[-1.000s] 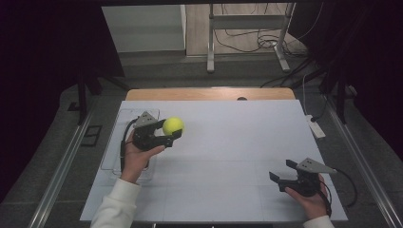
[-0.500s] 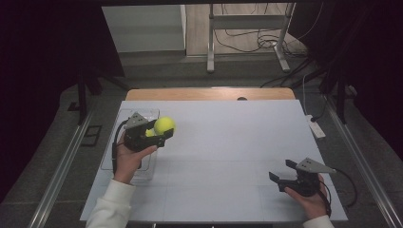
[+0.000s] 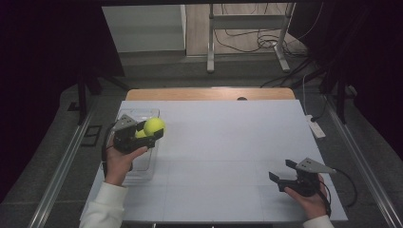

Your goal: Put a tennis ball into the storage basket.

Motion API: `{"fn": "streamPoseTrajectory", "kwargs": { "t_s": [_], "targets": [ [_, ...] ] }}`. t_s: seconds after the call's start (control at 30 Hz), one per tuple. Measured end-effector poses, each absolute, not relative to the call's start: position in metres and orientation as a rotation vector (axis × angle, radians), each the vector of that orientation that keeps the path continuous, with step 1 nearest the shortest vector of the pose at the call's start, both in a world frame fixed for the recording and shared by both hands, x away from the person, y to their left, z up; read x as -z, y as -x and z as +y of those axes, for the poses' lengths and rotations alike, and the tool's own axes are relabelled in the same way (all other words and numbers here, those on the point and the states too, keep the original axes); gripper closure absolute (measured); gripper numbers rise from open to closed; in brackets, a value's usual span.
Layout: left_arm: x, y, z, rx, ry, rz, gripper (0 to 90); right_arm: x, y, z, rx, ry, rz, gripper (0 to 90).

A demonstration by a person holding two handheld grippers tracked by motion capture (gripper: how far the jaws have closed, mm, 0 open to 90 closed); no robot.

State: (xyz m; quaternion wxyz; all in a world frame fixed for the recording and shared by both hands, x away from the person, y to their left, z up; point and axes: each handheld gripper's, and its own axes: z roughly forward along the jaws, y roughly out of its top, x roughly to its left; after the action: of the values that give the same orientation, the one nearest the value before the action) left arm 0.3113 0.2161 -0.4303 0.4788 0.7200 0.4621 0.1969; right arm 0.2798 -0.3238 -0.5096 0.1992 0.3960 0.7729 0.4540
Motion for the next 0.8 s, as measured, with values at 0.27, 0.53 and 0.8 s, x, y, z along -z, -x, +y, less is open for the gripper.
{"fn": "streamPoseTrajectory", "kwargs": {
  "t_s": [0.27, 0.53, 0.8],
  "targets": [
    [0.434, -0.305, 0.234, -0.49, -1.745, 1.172, 27.3, 0.51, -0.28, -0.323, -1.27, -1.106, 2.163, 14.2],
    [0.437, -0.298, 0.247, -0.504, -1.746, 1.211, 27.3, 0.509, -0.28, -0.323, -1.264, -1.103, 2.164, 14.3],
    [0.44, -0.293, 0.26, -0.517, -1.739, 1.25, 27.3, 0.509, -0.28, -0.323, -1.264, -1.103, 2.164, 14.3]
  ]
}}
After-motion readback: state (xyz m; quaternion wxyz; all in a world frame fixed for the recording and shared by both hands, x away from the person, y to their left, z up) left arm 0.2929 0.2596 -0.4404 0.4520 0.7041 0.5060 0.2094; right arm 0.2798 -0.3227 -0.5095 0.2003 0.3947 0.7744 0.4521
